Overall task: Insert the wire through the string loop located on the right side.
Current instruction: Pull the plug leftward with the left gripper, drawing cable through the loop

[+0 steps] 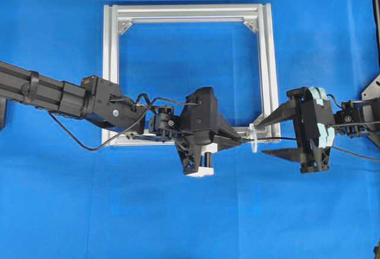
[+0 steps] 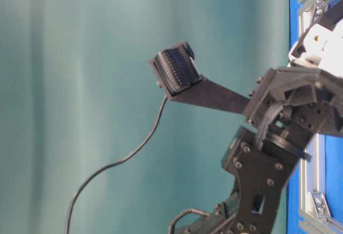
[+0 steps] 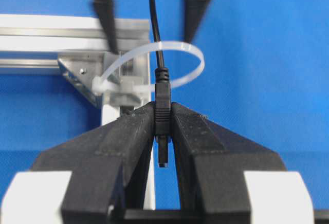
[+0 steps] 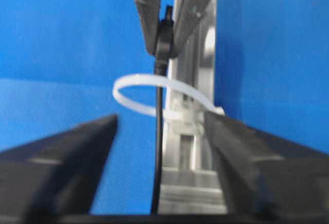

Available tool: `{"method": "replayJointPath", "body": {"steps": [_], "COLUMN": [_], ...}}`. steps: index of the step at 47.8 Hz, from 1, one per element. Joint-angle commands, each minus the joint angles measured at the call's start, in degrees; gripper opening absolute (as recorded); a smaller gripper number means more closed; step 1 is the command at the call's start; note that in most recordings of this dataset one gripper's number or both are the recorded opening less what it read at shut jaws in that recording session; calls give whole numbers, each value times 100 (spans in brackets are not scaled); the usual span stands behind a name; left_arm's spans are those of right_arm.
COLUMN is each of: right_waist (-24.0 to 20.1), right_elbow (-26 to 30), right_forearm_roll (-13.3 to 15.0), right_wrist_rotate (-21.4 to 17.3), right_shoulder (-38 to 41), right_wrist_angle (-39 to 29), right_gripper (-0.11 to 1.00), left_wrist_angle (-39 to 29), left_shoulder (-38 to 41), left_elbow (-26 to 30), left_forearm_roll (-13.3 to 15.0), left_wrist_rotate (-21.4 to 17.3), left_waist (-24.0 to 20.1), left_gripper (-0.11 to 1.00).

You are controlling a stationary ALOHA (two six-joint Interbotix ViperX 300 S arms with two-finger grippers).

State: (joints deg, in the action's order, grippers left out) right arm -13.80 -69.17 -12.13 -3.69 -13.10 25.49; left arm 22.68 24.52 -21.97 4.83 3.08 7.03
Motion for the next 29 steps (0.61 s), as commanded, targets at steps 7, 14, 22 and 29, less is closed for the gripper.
{"method": "replayJointPath", "body": {"steps": [7, 14, 22, 29], "right_waist": [9, 9, 9, 9], "right_elbow": [114, 158, 202, 211], "right_forearm_roll": [-9, -9, -9, -9], "right_wrist_rotate": [0, 0, 18, 9], "right_shoulder": [-35, -35, -35, -35], "right_wrist_angle": [-18, -70, -132, -132], "right_gripper": [91, 86, 86, 86], "left_wrist_angle": [79, 132, 237, 369], "left_shoulder": [-650, -1160, -1723, -2092], "left_elbow": [-483, -1125, -1942, -2610], "left_forearm_roll": [-18, -18, -9, -9], "left_wrist_rotate": [-18, -35, 44, 53], "left_waist": [53, 97, 149, 185], "left_gripper": [8, 8, 8, 8]}}
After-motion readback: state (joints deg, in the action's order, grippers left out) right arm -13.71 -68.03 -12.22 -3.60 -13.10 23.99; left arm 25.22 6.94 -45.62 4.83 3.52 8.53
